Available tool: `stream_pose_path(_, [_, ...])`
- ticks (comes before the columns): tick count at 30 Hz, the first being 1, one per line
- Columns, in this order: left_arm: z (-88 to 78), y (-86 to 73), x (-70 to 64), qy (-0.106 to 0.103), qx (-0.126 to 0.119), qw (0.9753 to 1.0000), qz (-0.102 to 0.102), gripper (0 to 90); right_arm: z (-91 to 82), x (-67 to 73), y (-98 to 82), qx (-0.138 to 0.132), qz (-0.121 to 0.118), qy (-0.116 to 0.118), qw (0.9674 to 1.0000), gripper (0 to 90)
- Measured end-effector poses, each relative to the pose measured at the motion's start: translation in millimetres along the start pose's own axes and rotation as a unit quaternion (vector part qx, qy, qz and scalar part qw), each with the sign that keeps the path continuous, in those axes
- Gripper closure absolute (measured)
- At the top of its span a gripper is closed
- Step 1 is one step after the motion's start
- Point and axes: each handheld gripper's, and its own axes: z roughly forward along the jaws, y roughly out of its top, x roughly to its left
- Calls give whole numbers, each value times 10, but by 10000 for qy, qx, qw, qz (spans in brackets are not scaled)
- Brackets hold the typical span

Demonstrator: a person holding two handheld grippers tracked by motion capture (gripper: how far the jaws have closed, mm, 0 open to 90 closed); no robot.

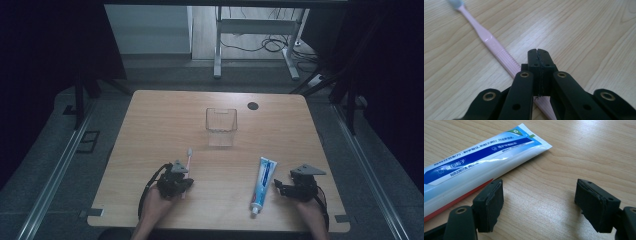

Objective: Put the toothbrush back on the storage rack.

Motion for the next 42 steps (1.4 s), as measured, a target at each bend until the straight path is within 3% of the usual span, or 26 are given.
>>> stream_pose_path(14, [-181, -110, 231, 312, 42, 9994, -111, 872, 1, 2, 0, 3, -9, -4, 10000, 236])
stream_pose_path(16, [-221, -135, 290, 442, 86, 9989, -99, 876, 1, 3, 0, 3, -9, -5, 10000, 236])
stream_pose_path(24, [-254, -176, 368, 458, 106, 9988, -153, 887, 0, 4, 0, 8, -6, -5, 10000, 236])
stream_pose_path(31, [-303, -120, 362, 371, 153, 9992, -92, 854, 1, 5, 0, 6, -14, -12, 10000, 236])
stream_pose_path(35, [-332, -69, 406, 385, 258, 9988, -143, 821, 1, 5, 0, 9, -15, -17, 10000, 236])
stream_pose_path(38, [-336, -6, 428, 482, 390, 9981, -54, 787, 1, 4, 0, 11, -21, -18, 10000, 236])
stream_pose_path(42, [-324, 76, 462, 436, 569, 9974, -36, 747, 0, 4, 0, 13, -23, -13, 10000, 236])
